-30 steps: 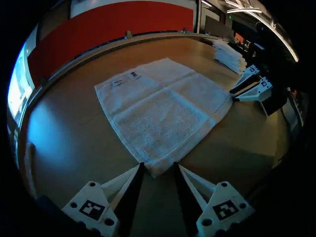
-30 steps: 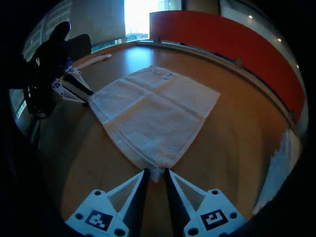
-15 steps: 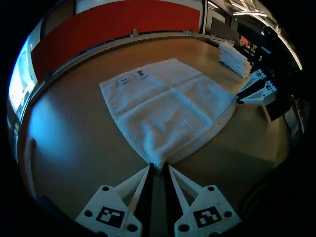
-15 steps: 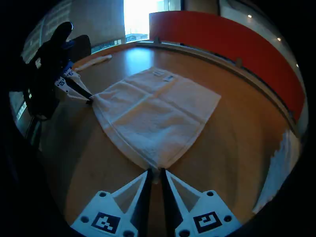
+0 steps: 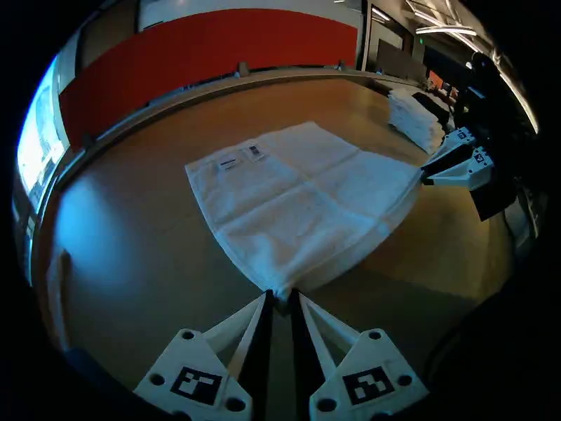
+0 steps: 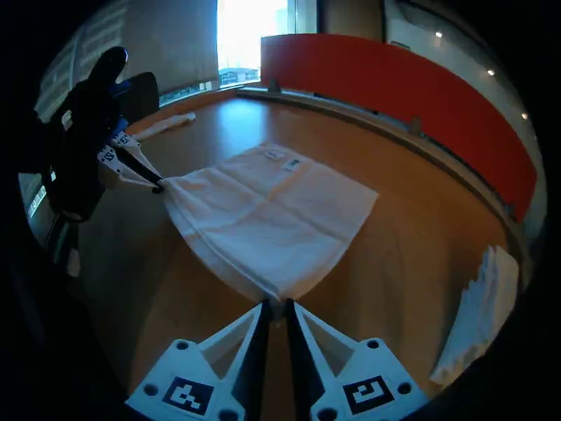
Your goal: Fold towel
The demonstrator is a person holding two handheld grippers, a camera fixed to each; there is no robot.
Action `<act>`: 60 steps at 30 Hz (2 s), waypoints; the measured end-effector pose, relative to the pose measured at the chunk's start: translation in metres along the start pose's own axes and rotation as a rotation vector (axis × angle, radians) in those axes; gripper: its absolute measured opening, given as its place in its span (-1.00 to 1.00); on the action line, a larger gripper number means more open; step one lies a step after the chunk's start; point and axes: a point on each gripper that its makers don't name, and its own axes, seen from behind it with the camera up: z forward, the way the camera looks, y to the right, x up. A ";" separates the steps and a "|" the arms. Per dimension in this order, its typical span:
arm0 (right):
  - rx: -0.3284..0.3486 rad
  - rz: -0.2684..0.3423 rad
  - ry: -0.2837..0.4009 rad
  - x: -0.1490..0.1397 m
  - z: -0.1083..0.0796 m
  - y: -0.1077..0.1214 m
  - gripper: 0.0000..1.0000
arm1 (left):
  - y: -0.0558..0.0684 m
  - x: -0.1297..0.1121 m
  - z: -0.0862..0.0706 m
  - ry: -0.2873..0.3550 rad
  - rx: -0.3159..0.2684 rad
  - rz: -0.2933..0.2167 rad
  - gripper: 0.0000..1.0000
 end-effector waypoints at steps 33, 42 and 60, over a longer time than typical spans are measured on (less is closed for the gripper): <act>-0.030 -0.017 0.059 0.064 -0.079 -0.005 -0.66 | 0.021 0.045 -0.085 0.026 -0.026 -0.086 -0.66; -0.030 -0.009 0.065 0.068 -0.089 -0.007 -0.66 | 0.027 0.048 -0.094 0.027 -0.034 -0.092 -0.66; -0.024 -0.010 0.047 0.062 -0.085 -0.008 -0.66 | 0.025 0.043 -0.088 0.014 -0.031 -0.114 -0.66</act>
